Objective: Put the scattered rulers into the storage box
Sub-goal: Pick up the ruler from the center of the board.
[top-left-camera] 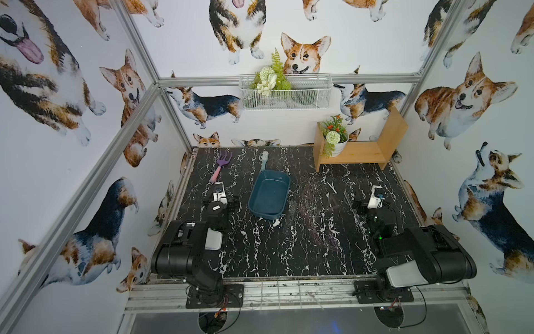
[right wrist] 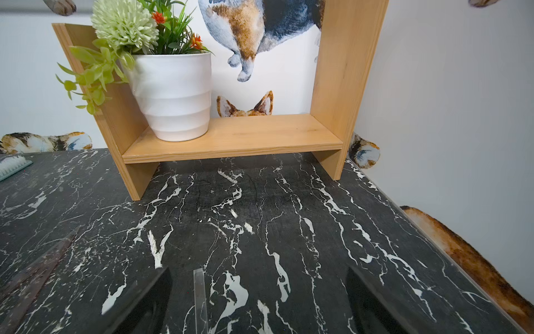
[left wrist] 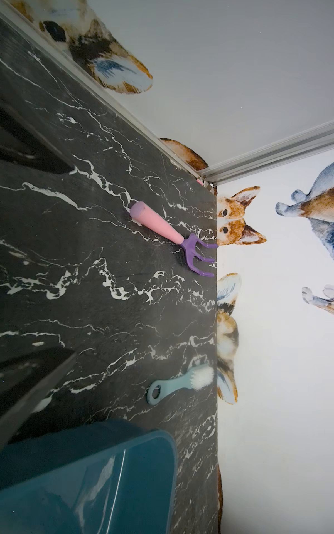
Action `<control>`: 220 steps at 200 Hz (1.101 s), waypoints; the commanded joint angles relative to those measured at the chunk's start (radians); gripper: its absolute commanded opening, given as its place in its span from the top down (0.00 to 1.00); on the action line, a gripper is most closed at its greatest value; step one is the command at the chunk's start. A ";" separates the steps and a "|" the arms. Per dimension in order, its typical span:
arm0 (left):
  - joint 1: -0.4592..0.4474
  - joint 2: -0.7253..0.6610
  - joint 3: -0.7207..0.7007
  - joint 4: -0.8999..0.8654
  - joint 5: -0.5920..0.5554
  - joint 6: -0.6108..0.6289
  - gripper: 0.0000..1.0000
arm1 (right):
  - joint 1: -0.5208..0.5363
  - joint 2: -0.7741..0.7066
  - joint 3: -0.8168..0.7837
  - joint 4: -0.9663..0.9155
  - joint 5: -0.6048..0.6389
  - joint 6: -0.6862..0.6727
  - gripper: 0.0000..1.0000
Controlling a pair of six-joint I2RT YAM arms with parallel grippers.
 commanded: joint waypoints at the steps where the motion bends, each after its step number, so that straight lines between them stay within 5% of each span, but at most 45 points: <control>1: -0.001 -0.006 -0.006 0.020 0.001 0.001 0.01 | -0.001 0.000 0.005 0.005 -0.008 0.007 0.00; 192: -0.002 -0.032 -0.028 0.038 -0.033 -0.006 0.01 | -0.036 -0.026 0.014 -0.021 -0.078 0.020 0.00; 220: -0.008 -0.184 0.055 -0.272 -0.122 -0.056 0.00 | -0.036 -0.214 0.047 -0.267 -0.048 0.051 0.00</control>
